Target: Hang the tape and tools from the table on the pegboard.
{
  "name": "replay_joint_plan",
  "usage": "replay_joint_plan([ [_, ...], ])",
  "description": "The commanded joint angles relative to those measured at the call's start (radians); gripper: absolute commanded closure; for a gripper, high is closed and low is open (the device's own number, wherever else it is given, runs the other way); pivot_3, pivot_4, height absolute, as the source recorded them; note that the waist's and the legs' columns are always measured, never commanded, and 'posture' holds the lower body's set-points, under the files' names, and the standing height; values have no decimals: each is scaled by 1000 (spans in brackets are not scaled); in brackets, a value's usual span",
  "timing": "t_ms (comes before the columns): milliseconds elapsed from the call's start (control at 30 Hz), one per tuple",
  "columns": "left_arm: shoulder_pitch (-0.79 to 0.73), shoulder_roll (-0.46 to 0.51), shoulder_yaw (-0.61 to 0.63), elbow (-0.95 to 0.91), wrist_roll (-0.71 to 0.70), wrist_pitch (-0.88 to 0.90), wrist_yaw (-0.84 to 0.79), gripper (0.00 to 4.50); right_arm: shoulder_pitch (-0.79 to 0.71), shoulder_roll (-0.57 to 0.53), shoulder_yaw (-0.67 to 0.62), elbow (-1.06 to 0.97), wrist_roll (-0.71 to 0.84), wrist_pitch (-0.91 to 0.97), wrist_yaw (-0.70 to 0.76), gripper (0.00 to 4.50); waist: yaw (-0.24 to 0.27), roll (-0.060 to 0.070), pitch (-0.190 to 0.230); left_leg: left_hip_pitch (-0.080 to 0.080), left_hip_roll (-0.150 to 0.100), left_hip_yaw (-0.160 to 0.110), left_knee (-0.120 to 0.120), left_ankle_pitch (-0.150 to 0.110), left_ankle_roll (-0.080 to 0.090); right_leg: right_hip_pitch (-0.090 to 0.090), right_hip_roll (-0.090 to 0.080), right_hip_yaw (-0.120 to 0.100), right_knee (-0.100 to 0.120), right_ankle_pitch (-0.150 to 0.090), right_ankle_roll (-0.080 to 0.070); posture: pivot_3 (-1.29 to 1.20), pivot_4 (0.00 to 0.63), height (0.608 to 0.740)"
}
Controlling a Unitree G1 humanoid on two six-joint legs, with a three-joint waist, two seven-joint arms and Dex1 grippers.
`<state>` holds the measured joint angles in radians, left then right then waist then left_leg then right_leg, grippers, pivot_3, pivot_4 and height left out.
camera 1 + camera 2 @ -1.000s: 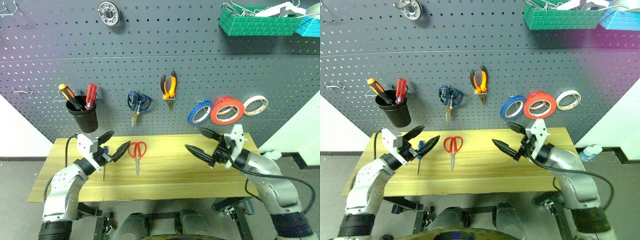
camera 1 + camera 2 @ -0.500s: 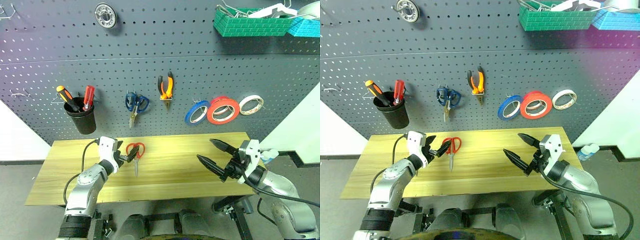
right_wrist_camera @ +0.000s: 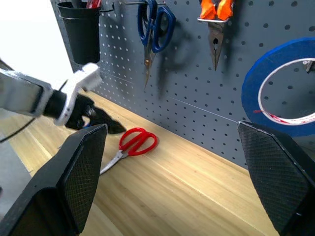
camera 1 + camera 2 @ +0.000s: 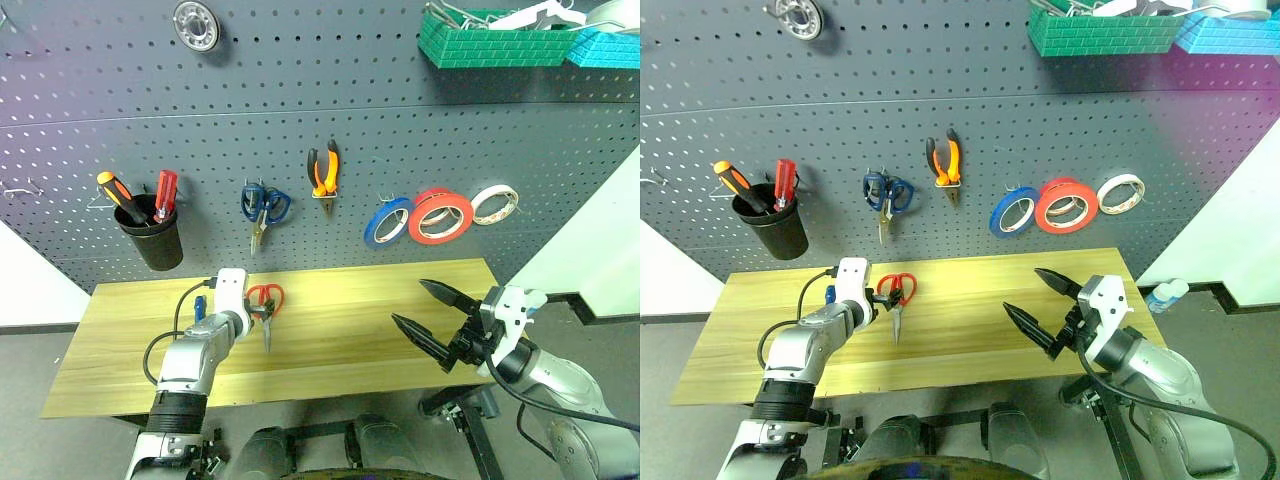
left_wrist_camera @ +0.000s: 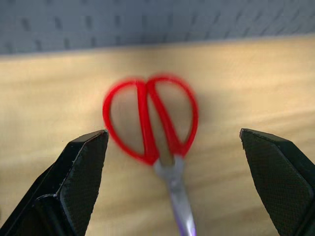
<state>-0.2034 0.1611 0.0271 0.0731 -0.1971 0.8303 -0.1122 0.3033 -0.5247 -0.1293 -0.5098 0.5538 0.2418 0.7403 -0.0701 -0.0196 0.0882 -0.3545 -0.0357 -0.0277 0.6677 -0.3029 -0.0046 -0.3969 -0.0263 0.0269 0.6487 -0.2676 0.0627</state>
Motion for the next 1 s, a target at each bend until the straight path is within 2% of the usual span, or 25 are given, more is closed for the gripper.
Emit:
replay_joint_plan([
  [33, -41, -31, -6, -43, 27, 66, 61, 0, 1, -3, -24, -60, 23, 3, -8, 50, 2, 0, 9, 0, 0, 0, 0, 0, 0, 0, 0, 0, 0, 0, 0, -178, 112, 734],
  [467, -128, -76, -22, 105, 135, 69, 184, 0, 74, -1, 4, -198, 41, 16, -37, 50, 1, -4, 52, -2, 0, 0, -1, -1, 1, -2, -1, 0, -2, -1, 1, -217, 156, 734],
  [1000, -131, -159, 22, 136, 126, 116, 208, 0, 52, 6, 30, -233, 37, 49, -93, 50, 0, -7, 73, -8, 0, 0, -2, -1, 1, -7, -2, 0, -3, -1, 2, -244, 167, 734],
])
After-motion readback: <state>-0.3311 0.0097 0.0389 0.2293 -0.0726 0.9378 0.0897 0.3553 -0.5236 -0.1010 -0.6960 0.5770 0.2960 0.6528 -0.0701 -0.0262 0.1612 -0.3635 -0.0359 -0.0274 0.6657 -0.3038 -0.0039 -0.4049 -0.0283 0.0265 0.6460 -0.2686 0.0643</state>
